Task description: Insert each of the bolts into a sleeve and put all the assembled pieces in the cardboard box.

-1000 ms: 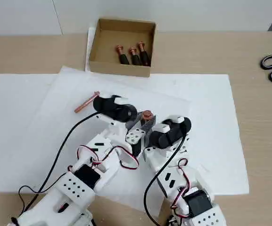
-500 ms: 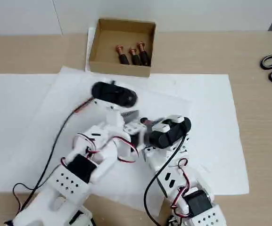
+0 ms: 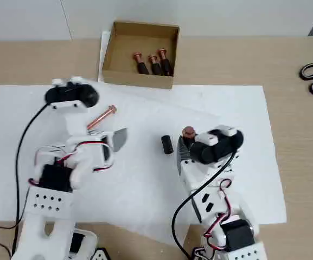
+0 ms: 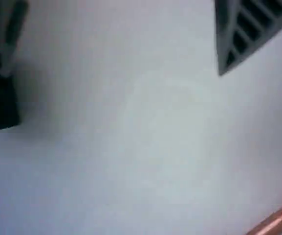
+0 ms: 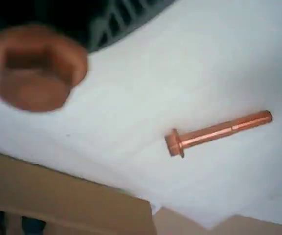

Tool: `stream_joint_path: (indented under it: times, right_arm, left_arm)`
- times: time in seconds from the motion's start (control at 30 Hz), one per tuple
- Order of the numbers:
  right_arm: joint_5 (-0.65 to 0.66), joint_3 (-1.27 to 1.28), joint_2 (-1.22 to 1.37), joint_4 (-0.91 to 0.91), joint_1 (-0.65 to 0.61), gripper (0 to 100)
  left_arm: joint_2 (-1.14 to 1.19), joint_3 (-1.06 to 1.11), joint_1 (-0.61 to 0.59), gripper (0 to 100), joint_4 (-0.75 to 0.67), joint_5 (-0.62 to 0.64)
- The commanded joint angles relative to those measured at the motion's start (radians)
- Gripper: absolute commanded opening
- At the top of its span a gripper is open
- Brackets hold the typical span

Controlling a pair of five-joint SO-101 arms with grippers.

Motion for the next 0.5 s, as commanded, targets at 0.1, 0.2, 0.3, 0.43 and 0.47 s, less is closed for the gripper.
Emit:
stream_joint_path:
  times: [0.1, 0.2, 0.3, 0.43, 0.47]
  right_arm:
    - [0.101, -0.473, 0.386, 0.005, 0.076, 0.4]
    - [0.140, -0.717, 0.648, 0.005, 0.085, 0.4]
    - [0.163, -0.944, 0.914, -0.005, 0.085, 0.4]
    - [0.167, -1.229, 1.273, -0.127, 0.087, 0.4]
    - [0.167, -1.297, 1.357, -0.157, 0.087, 0.4]
  left_arm:
    - [-0.014, -0.048, -0.173, 26, 0.107, -0.178]
    - [-0.014, -0.051, -0.253, 26, 0.107, -0.241]
    - [-0.014, -0.051, -0.310, 26, 0.110, -0.261]
    - [-0.014, -0.047, -0.362, 26, 0.114, -0.261]
    - [-0.014, -0.047, -0.367, 26, 0.114, -0.261]
